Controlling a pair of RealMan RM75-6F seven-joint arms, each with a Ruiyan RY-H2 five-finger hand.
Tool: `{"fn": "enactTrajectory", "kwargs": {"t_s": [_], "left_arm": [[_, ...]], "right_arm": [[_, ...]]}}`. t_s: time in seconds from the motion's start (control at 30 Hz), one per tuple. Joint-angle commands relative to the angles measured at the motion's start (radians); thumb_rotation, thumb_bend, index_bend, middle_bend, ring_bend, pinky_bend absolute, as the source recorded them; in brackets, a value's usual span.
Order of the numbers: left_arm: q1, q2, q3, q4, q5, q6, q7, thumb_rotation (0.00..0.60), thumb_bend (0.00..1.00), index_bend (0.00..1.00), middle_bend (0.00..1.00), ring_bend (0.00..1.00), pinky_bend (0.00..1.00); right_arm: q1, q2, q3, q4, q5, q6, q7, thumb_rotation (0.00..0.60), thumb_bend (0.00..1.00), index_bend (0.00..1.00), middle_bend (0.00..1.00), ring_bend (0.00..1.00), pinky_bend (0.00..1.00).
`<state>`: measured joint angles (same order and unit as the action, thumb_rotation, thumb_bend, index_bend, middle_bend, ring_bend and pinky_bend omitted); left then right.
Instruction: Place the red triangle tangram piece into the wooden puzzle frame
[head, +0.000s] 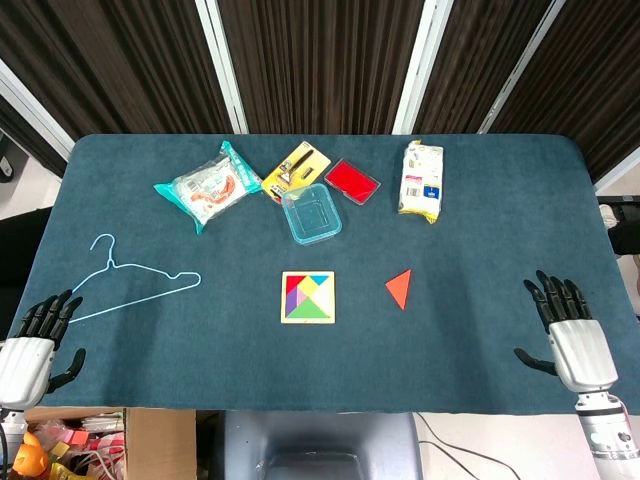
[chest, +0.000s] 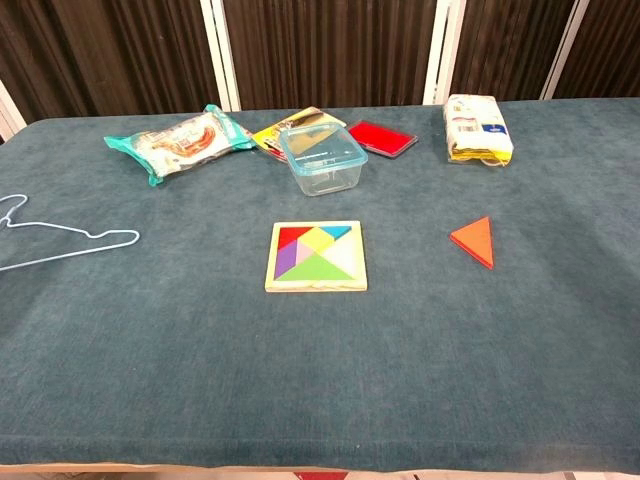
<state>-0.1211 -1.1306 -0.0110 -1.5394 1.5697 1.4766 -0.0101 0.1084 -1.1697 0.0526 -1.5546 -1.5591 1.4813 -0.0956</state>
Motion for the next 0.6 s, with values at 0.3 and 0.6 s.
{"fn": "enactTrajectory", "kwargs": {"t_s": [0.3, 0.6], "left_arm": [[0.01, 0.024, -0.002, -0.001, -0.019, 0.004, -0.053, 0.6, 0.46, 0.0, 0.0, 0.0, 0.11], [0.012, 0.021, -0.006, 0.006, -0.04, -0.005, -0.043, 0.6, 0.46, 0.0, 0.0, 0.0, 0.11]], "right_arm": [[0.183, -0.032, 0.049, 0.109, -0.084, -0.162, -0.082, 0.6, 0.18, 0.06, 0.0, 0.0, 0.0], [0.431, -0.102, 0.111, 0.244, -0.042, -0.453, -0.045, 0.6, 0.18, 0.24, 0.0, 0.0, 0.0]]}}
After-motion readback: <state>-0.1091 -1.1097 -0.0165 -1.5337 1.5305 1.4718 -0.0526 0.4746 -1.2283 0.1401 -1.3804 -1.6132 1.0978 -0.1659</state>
